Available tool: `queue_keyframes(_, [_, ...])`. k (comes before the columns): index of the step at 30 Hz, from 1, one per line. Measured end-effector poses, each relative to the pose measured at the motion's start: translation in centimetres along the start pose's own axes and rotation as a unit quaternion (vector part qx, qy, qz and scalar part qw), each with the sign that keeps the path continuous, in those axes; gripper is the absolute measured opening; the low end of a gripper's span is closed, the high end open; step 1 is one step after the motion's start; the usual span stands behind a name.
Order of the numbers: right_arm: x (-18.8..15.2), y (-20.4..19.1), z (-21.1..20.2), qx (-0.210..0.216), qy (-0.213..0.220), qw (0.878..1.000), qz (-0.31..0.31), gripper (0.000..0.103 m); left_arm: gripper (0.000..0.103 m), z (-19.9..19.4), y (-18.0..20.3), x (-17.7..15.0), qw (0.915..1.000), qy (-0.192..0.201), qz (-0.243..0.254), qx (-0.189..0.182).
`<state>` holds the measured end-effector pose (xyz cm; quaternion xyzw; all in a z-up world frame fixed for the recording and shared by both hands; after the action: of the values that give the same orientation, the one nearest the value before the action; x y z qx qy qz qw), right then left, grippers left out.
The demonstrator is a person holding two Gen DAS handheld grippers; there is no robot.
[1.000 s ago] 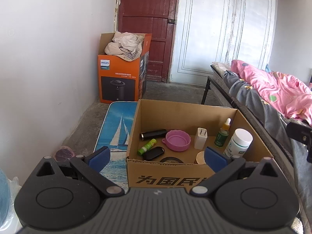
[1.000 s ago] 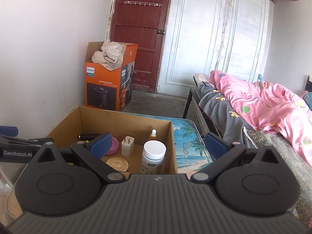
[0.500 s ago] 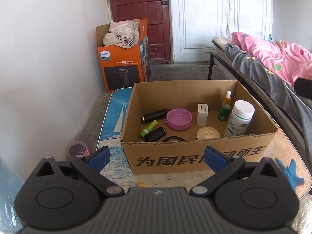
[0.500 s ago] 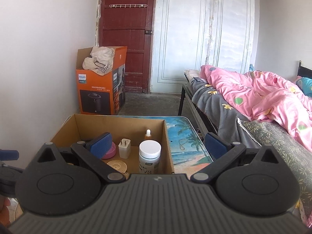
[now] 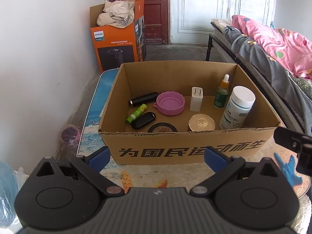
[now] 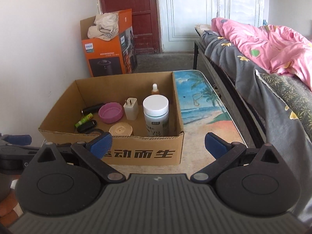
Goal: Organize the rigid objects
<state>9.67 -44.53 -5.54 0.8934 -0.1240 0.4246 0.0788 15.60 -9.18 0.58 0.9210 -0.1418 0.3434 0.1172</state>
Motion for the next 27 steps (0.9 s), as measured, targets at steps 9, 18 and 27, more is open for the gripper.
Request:
queue_keyframes(9, [0.2,-1.7,3.0,0.016,-0.025,0.999,-0.014,0.102,0.103,0.8,-0.2,0.7,0.9999,-0.004,0.004,0.013])
queue_keyframes(18, [0.0,-1.2,4.5,0.014,-0.043,0.999,0.001,0.102,0.103,0.9,0.0,1.7,0.9996,0.008,0.018,0.019])
queue_keyframes(27, [-0.1,-1.2,4.8,0.008,-0.045,0.999,-0.001,0.102,0.103,1.3,0.0,1.8,0.9995,0.010,0.023,0.020])
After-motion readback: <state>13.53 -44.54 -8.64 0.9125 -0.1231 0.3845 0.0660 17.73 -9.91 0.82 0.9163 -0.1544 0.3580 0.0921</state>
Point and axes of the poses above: each gripper's, at about its wrist camera, not at the fingertips, and z roughly the way its jaws point, y to its right, x to its top, the point moved 6 cm from there along z, roughly the way its jaws point, and after that the axes turned 15 degrees about -x, right-handed, at the moved point
